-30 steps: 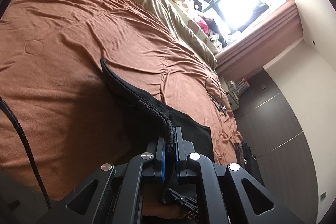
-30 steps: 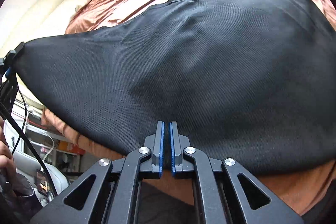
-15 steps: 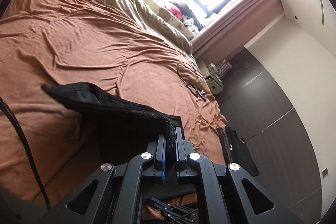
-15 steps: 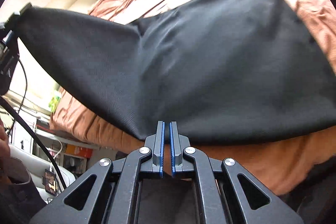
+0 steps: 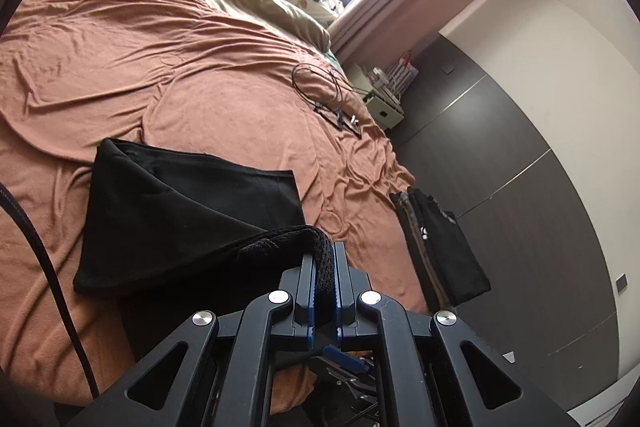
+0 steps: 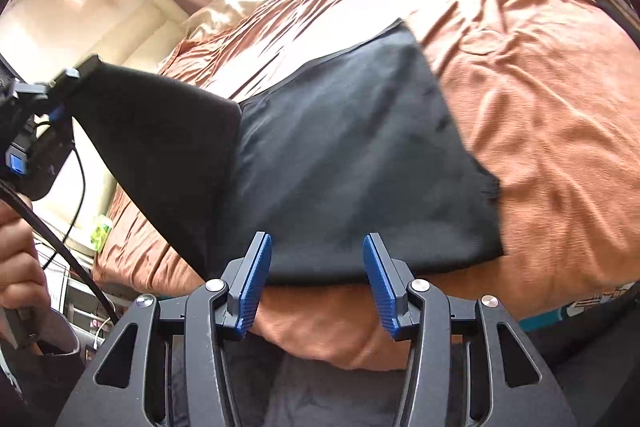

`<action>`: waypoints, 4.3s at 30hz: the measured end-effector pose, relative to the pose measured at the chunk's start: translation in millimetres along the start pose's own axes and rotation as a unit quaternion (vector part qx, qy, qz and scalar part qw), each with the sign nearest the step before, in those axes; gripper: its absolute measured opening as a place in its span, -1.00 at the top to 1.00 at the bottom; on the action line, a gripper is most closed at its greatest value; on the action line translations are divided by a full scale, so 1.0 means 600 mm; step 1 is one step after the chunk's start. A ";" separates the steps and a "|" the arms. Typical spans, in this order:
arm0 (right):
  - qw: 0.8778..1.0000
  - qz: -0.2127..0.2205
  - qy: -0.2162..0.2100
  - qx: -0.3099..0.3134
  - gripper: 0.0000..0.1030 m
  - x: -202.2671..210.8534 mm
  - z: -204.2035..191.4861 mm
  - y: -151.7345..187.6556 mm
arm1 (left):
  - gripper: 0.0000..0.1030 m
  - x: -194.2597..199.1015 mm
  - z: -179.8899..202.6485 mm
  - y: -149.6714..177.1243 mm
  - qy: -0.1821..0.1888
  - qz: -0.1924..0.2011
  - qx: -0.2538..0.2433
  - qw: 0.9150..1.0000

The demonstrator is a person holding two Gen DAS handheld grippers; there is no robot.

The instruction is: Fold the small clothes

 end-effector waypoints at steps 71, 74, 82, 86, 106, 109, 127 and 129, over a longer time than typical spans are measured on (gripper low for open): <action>0.911 -0.140 0.142 0.361 0.40 -0.137 -0.090 -0.112 | 0.56 -0.091 -0.240 0.143 -0.145 -0.120 0.051 0.981; 0.921 -0.140 0.127 0.340 0.80 -0.139 -0.079 -0.123 | 0.57 -0.089 -0.243 0.142 -0.147 -0.121 0.055 0.980; 0.965 -0.123 0.062 0.224 0.91 -0.080 -0.032 -0.140 | 0.57 -0.078 -0.229 0.135 -0.151 -0.120 0.040 0.980; 0.973 -0.127 0.052 0.184 0.91 -0.060 -0.010 -0.131 | 0.57 -0.070 -0.216 0.132 -0.150 -0.117 0.027 0.981; 0.978 -0.113 0.099 0.144 0.91 -0.021 0.047 -0.088 | 0.57 -0.124 -0.207 0.145 -0.170 -0.156 0.018 0.973; 0.973 -0.121 0.117 0.158 0.87 -0.029 0.032 -0.087 | 0.57 -0.121 -0.207 0.142 -0.161 -0.154 0.022 0.975; 0.915 -0.128 0.179 0.338 -0.17 -0.082 -0.163 -0.075 | 0.57 -0.054 -0.263 0.139 -0.101 -0.110 0.064 0.987; 0.909 -0.136 0.174 0.354 -0.01 -0.101 -0.179 -0.076 | 0.57 -0.038 -0.275 0.136 -0.097 -0.103 0.071 0.987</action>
Point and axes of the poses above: each gripper's, at about its wrist camera, not at the fingertips, and x roughly against the way its jaws point, z to its right, y to its underside, the point moved 3 cm from there along -x, roughly the way its jaws point, and after that the axes turned 9 degrees about -z, right-handed, at the moved point
